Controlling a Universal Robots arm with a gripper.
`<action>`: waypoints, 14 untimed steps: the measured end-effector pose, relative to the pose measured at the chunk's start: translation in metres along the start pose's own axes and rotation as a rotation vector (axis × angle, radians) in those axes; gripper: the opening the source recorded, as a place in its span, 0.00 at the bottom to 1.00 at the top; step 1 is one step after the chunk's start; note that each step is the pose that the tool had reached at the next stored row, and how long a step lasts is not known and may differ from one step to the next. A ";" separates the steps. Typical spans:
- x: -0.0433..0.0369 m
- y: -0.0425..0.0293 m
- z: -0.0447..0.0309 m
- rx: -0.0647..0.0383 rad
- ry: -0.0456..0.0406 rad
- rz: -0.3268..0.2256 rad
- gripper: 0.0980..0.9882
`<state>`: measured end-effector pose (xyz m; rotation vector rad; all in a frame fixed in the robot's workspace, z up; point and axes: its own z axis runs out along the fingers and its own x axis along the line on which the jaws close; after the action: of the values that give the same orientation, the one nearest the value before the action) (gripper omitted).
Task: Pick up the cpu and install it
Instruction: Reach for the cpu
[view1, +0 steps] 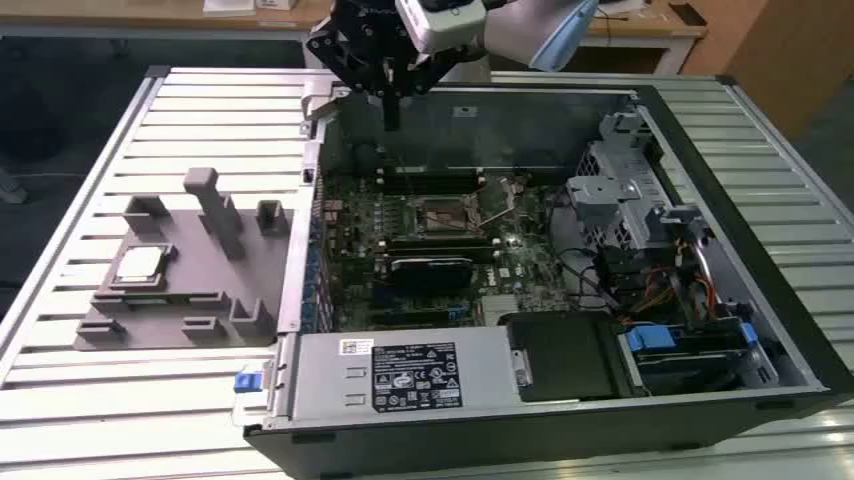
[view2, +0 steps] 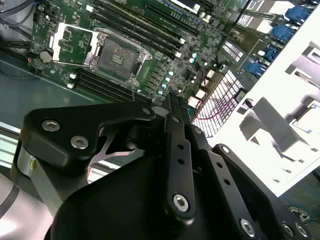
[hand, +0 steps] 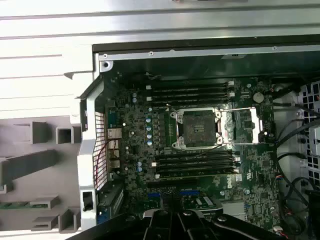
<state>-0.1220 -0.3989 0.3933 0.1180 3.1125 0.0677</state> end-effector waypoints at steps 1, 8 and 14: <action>0.0000 0.0000 0.0000 0.000 0.0000 0.000 0.01; 0.0001 0.0000 0.0000 0.000 0.0029 0.000 0.01; 0.0021 -0.0002 0.0000 0.000 0.0028 0.000 0.01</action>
<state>-0.1241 -0.3990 0.3933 0.1184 3.1153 0.0676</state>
